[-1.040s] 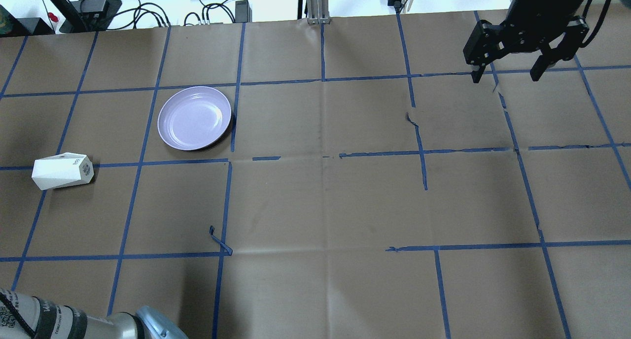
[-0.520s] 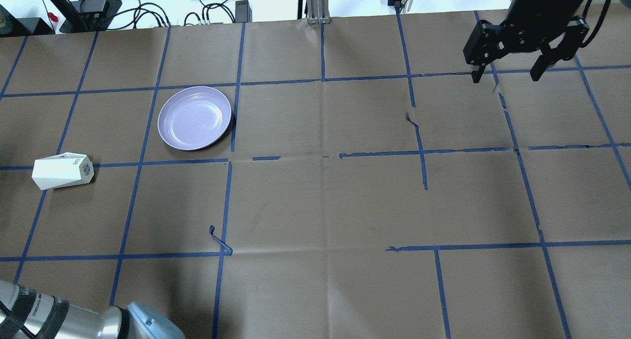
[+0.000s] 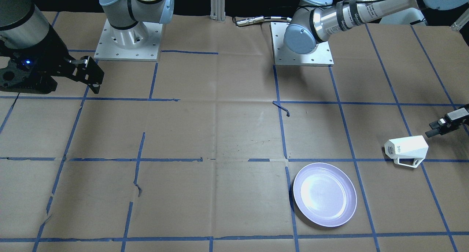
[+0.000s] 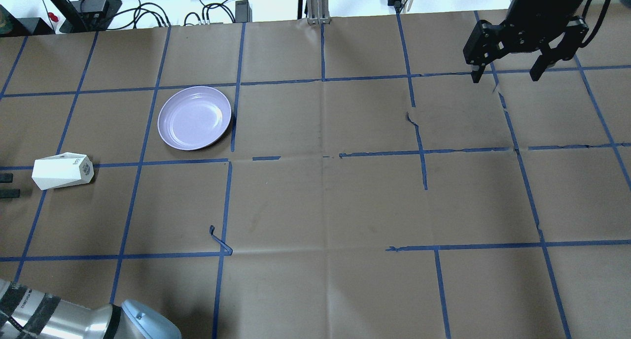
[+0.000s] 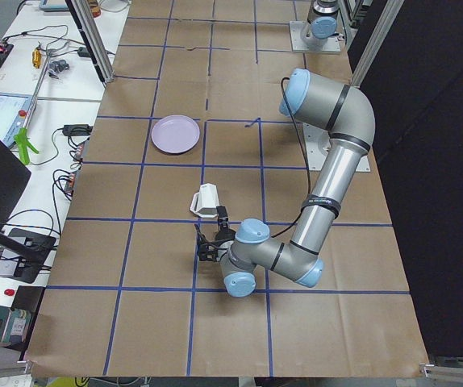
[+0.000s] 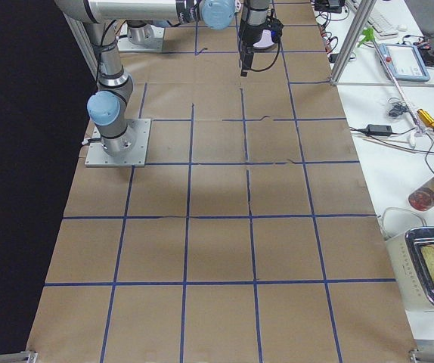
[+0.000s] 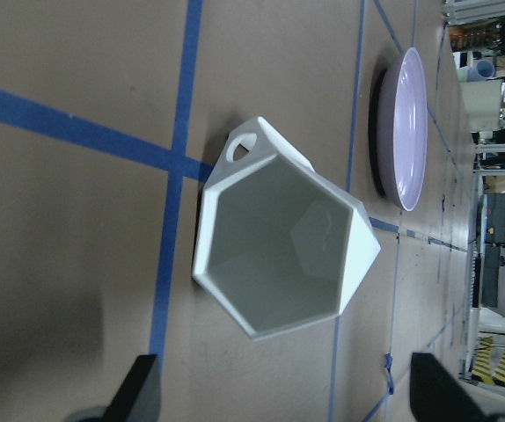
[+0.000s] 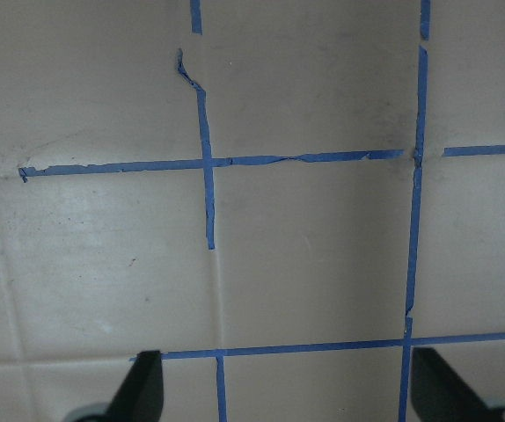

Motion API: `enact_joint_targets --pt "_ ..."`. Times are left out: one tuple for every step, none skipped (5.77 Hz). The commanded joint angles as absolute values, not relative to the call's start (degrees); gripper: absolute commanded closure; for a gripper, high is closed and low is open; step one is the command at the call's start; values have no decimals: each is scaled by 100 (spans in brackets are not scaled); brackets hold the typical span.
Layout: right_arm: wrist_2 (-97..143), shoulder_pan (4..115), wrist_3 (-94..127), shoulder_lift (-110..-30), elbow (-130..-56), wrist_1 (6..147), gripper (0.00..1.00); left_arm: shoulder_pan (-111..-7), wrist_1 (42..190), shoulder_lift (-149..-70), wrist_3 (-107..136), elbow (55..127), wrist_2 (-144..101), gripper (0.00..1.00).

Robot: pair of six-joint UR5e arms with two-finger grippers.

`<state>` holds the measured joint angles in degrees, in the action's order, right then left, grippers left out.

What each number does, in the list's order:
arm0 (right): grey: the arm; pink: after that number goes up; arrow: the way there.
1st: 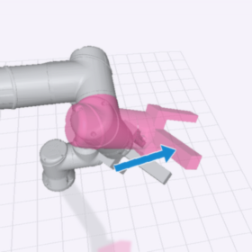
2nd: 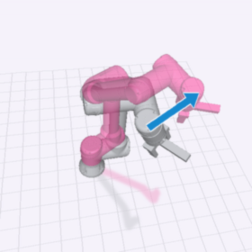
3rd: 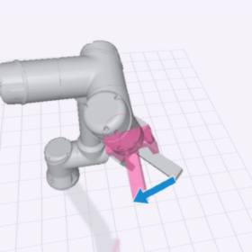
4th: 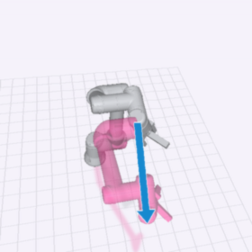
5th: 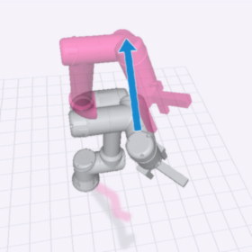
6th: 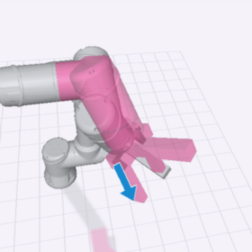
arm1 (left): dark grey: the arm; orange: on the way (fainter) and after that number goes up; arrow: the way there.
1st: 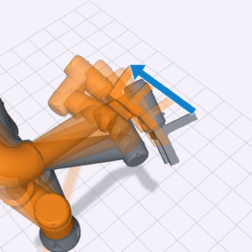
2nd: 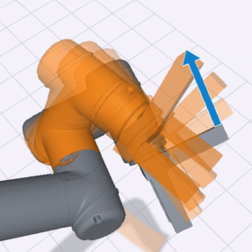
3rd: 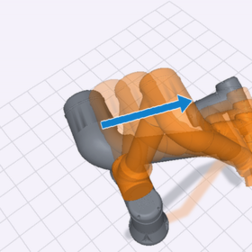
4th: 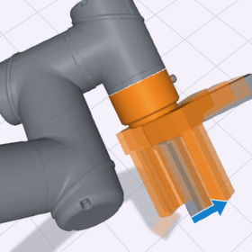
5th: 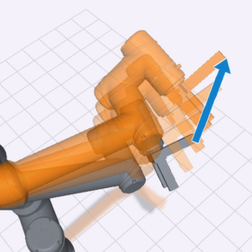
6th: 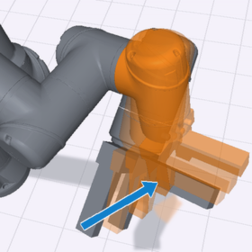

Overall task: Flip cup and place on plate
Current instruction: 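Lower the left gripper onto the cup's open end and close on it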

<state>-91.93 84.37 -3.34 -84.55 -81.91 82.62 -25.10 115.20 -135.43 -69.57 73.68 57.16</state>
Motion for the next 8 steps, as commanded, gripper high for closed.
enact_joint_targets --pt "-9193 8438 -334 -8455 -8191 8262 0 -2487 12179 -13702 -7145 7374 5468 1" --pt "-9193 8438 -334 -8455 -8191 8262 0 -2496 12312 -13720 -7259 7374 5232 1" --pt "-9193 8438 -334 -8455 -8191 8262 0 -2557 12348 -13746 -7390 7374 5073 1" --pt "-9193 8438 -334 -8455 -8191 8262 0 -2662 12357 -13746 -7400 7383 5071 1" --pt "-9193 8438 -334 -8455 -8191 8262 0 -2794 12357 -13746 -7461 7374 5054 1" --pt "-9193 8438 -334 -8455 -8191 8262 0 -2804 12357 -13746 -7462 7383 5045 2" --pt "-9193 8438 -334 -8455 -8191 8262 0 -2804 12340 -13746 -7479 7374 4941 3" --pt "-9193 8438 -334 -8455 -8191 8262 0 -2804 12340 -13746 -7497 7374 4896 8"
